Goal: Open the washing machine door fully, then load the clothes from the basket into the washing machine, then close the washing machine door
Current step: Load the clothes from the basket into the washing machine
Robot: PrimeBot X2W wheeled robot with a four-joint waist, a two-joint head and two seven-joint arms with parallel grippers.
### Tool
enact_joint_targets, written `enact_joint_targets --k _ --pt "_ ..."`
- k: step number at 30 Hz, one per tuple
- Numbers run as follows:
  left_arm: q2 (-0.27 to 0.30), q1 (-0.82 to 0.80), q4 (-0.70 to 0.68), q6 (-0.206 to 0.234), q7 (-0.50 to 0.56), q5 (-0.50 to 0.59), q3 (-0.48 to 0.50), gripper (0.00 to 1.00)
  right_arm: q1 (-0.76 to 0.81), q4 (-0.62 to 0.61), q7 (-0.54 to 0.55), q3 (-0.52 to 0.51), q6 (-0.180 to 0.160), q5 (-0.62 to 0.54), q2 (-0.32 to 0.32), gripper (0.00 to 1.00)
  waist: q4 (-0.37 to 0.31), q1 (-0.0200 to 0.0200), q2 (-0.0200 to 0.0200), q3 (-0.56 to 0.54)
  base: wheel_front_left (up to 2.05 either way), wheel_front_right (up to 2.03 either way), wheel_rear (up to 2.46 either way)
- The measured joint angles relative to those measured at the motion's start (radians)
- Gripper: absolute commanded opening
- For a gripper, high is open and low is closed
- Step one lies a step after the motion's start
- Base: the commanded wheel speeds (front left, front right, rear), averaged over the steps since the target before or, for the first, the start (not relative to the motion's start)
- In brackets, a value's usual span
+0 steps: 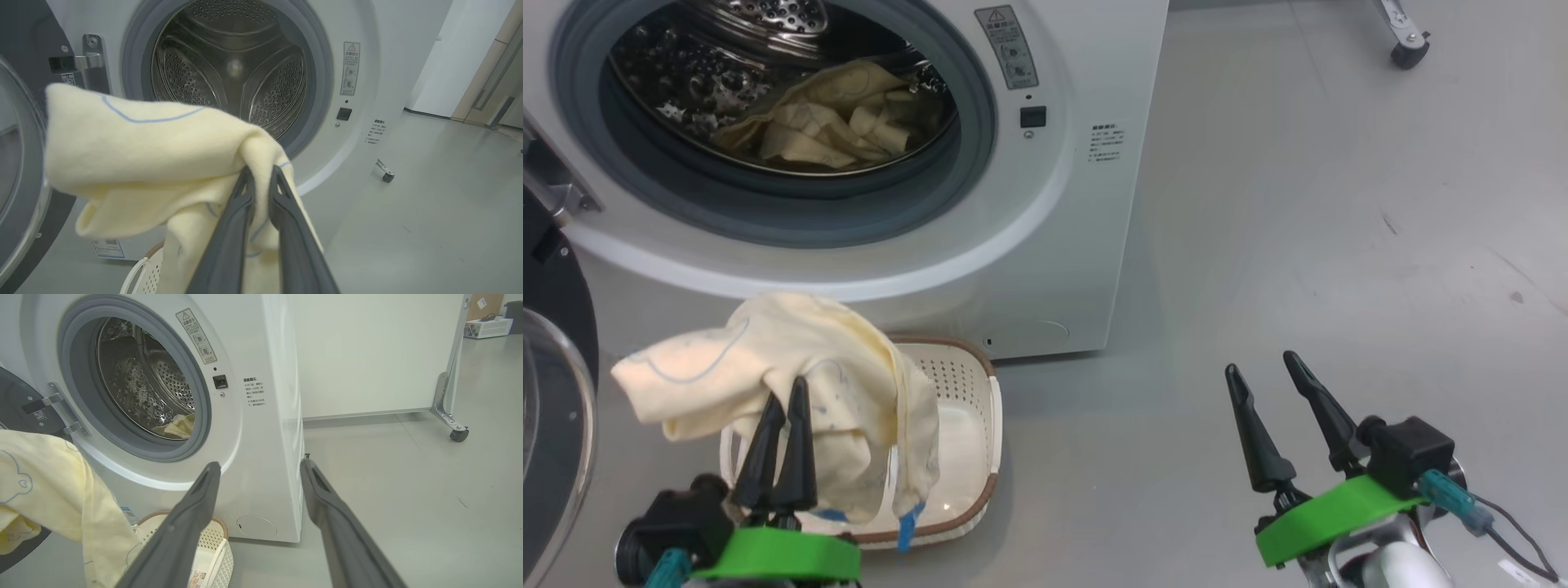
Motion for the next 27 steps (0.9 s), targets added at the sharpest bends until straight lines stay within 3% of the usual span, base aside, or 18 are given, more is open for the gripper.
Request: enact_joint_targets --k 15,27 --pt "0.074 -0.464 0.214 -0.017 0.038 0.025 -0.051 0.00 -0.100 -0.006 0.000 0.026 0.000 0.034 0.000 1.00 -0.033 0.0002 0.0000 0.124 0.00 0.00 0.00" --pt "0.106 -0.798 0.501 -0.007 0.073 0.037 -0.045 0.00 -0.150 -0.006 0.000 0.090 0.000 0.056 0.000 1.00 -0.079 0.0002 0.0000 0.218 0.00 0.00 0.00"
